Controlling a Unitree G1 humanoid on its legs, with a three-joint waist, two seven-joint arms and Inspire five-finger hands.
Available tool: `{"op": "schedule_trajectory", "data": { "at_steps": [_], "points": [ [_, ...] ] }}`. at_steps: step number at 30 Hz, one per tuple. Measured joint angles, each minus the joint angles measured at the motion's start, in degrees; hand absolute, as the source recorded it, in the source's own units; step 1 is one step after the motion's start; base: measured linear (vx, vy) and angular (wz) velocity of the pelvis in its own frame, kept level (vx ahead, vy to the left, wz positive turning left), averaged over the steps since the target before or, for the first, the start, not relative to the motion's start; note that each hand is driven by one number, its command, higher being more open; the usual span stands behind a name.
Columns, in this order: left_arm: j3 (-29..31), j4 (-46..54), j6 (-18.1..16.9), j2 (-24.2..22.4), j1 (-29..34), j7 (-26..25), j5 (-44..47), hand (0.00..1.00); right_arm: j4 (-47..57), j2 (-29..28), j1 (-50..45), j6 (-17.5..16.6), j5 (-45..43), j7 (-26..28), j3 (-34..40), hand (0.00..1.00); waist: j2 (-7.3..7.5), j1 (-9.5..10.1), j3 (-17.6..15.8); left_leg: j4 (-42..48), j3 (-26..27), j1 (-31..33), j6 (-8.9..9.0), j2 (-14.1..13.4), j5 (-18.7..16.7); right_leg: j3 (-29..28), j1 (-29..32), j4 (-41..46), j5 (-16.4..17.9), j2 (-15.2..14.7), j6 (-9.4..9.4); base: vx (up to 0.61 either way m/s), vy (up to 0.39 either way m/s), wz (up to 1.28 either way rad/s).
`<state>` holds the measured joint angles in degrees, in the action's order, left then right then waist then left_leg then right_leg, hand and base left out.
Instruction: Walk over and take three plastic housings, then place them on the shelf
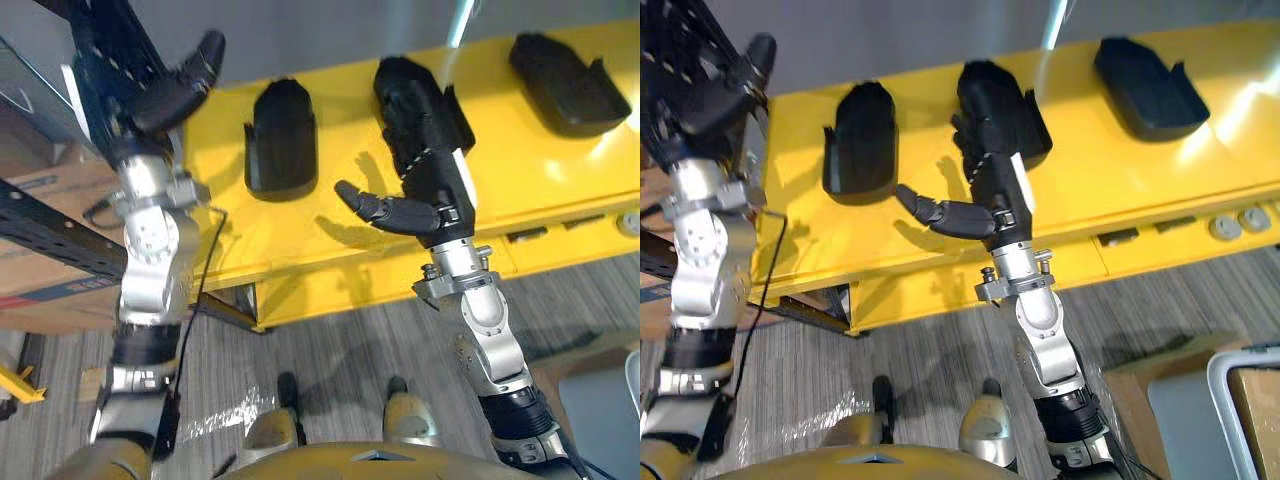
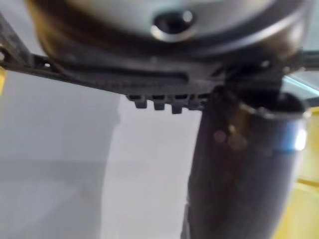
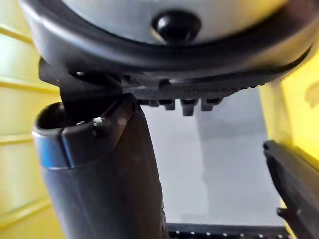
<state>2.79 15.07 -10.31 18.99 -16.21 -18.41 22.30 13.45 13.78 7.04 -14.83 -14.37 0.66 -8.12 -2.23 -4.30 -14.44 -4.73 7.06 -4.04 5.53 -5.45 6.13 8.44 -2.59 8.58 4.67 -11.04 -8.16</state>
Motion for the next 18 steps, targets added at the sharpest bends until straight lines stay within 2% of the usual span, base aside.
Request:
{"op": "schedule_trajectory", "data": {
  "at_steps": [2, 3, 4, 10, 16, 18],
  "points": [
    [-3.08, 4.14, 0.01, -3.80, 6.82, 4.73, -0.14, 1.00, -0.12, 0.12, -1.11, -0.05, 1.69, -1.19, 2.15, 1.00, -0.21, 0.75, 1.18, -0.07, -0.69, -0.42, 0.00, -0.07, -0.08, 1.02, -1.76, -1.55, -0.61, 0.13, 0.06, -0.02, -0.008, 0.16],
    [-4.13, 4.55, 0.01, -4.36, 8.14, 5.87, -0.18, 1.00, -0.15, 0.12, -1.49, -0.05, 2.31, -1.44, 2.68, 1.00, -0.29, 1.00, 1.41, -0.10, -0.80, -0.48, -0.01, -0.09, -0.13, 1.18, -2.11, -1.97, -0.79, 0.17, 0.02, -0.01, -0.001, 0.07],
    [-8.66, 5.71, -3.32, -8.43, 17.58, 13.58, -0.18, 1.00, -1.97, 0.03, -4.37, -0.60, 2.15, -2.84, 7.62, 1.00, 1.45, 2.42, 8.08, -0.41, -0.94, 0.52, -0.49, -0.09, 0.93, 2.35, -3.38, -5.87, -4.09, 0.41, 0.08, 0.00, 0.000, 0.00],
    [-8.63, 5.71, -3.52, -8.53, 18.48, 13.64, -0.18, 1.00, -2.17, 0.00, -4.37, -0.62, 2.15, -2.75, 7.61, 1.00, 1.45, 2.51, 8.08, -0.40, -1.05, 0.56, -0.51, -0.10, 1.17, 2.37, -3.38, -5.86, -4.20, 0.42, 0.10, 0.00, 0.000, 0.00],
    [-5.83, 5.71, -3.80, -11.11, 25.93, 15.55, -0.16, 1.00, -7.91, -0.03, -4.43, -0.56, 1.62, -1.88, 8.34, 1.00, 1.60, 3.15, 7.91, -0.38, -1.65, 0.85, -0.43, -0.11, 1.55, 3.13, -3.39, -5.84, -4.21, 0.45, 0.19, 0.00, 0.000, 0.04],
    [-3.25, 5.71, -4.58, -12.08, 27.68, 16.72, -0.09, 1.00, -11.65, -0.02, -4.15, -0.24, 1.60, -0.86, 9.94, 1.00, 2.07, 4.29, 7.55, -0.37, -2.42, 1.60, -0.10, -0.11, 1.60, 3.96, -3.12, -5.81, -3.98, 0.45, 0.51, -0.03, -0.005, 0.15]
  ]
}}
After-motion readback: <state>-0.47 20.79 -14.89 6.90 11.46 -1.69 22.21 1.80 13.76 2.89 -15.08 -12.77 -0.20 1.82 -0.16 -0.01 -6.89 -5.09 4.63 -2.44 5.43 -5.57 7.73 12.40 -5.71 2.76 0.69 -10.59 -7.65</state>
